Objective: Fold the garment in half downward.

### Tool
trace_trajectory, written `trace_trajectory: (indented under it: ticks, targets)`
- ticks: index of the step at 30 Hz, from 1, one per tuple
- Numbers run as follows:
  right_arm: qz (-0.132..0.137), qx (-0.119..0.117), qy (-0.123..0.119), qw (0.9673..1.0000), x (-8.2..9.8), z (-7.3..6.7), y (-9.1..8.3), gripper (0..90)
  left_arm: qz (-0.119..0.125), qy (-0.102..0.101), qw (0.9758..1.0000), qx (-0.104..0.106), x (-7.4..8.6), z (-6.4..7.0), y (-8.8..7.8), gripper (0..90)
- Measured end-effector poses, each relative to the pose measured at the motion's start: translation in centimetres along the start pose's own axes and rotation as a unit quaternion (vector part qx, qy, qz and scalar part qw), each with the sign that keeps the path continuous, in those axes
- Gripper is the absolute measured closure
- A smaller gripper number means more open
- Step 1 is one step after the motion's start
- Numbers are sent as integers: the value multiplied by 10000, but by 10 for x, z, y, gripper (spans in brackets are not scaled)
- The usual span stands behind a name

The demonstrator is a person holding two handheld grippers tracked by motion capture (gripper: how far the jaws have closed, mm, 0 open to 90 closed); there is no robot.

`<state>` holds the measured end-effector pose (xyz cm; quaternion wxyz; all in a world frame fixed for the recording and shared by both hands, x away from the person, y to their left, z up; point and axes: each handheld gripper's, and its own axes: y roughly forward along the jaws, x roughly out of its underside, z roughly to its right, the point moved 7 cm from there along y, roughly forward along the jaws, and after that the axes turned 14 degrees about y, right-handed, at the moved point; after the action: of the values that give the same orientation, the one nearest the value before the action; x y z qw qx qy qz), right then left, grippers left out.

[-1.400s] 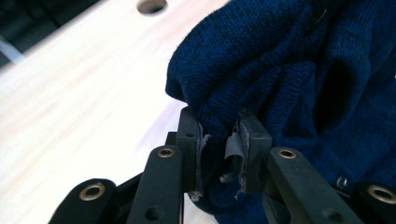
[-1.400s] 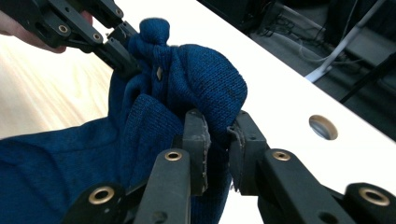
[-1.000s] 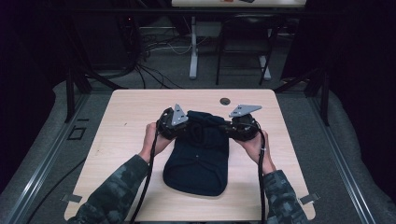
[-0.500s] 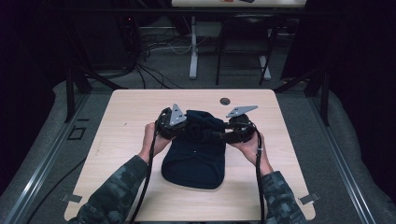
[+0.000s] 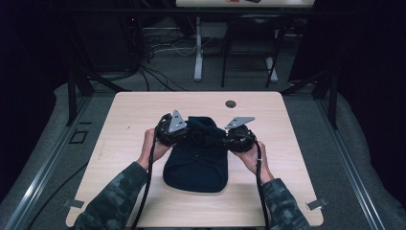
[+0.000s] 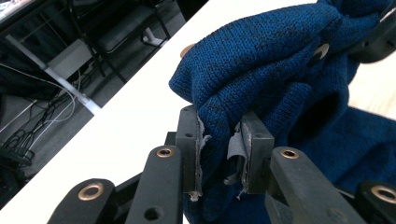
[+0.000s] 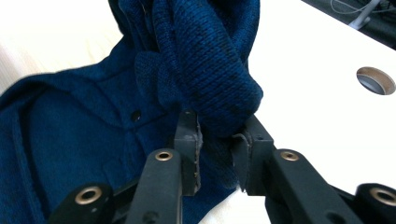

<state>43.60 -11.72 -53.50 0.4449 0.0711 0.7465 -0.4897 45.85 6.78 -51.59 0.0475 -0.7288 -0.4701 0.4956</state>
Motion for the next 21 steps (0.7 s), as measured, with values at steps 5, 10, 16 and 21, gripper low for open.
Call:
trace_trajectory:
  ticks: [5, 10, 16, 21]
  targets:
    - [-30, 61, -141, 9999, 6, -6, 2, 743, -97, 25, 9998, 184, 8, 9, -2, 700]
    - [-77, 43, -242, 9997, 12, -9, 1, 745, -94, -10, 9993, 350, 15, 18, -7, 689]
    - [-124, -19, -346, 9993, 18, -15, -1, 746, -68, -113, 9984, 544, 23, 28, -13, 685]
    - [-207, -81, -448, 9987, 25, -21, -1, 744, -116, -133, 9975, 679, 32, 37, -16, 683]
